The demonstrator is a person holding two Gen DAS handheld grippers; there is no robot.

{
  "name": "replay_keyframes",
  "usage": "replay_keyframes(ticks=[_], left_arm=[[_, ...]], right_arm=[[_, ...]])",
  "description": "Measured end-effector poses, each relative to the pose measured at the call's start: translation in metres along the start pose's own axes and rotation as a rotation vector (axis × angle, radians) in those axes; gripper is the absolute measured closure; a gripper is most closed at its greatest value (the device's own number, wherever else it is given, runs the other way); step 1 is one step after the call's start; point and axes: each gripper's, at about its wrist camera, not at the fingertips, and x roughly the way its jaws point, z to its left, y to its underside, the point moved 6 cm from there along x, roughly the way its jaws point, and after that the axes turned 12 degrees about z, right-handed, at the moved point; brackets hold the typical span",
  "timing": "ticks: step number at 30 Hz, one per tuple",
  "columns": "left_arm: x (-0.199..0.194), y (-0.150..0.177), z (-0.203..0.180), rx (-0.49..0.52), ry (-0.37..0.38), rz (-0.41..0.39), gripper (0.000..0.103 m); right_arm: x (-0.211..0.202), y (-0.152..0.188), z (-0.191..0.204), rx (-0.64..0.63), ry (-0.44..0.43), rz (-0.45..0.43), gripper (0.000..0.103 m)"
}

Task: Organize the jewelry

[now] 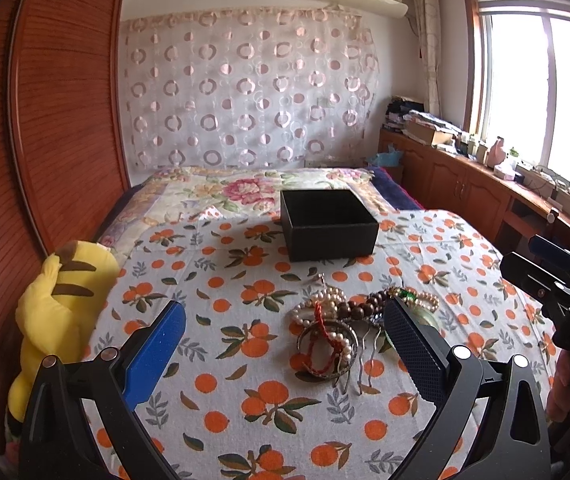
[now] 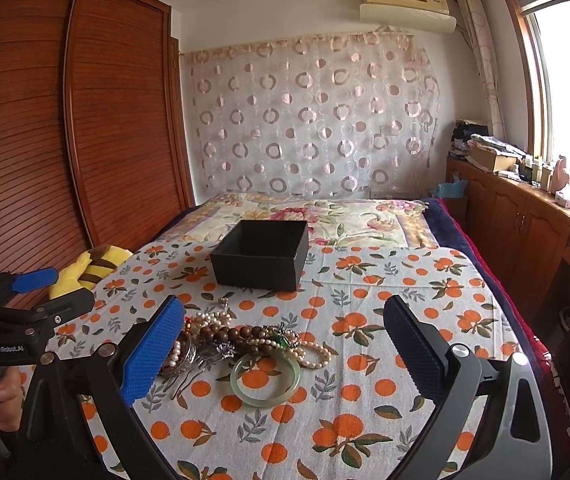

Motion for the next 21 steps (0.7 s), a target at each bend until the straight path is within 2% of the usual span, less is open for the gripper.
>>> replay_keyframes(ticks=[13, 21], left_arm=[[0.042, 0.017, 0.0, 0.011, 0.063, 0.081, 0.007], [0.074, 0.013, -0.005, 0.029, 0.111, 0.136, 0.017]], right_arm=[[0.028, 0.021, 0.002, -0.022, -0.027, 0.05, 0.003], [0.049, 0.034, 0.01, -0.052, -0.055, 0.106, 0.003]])
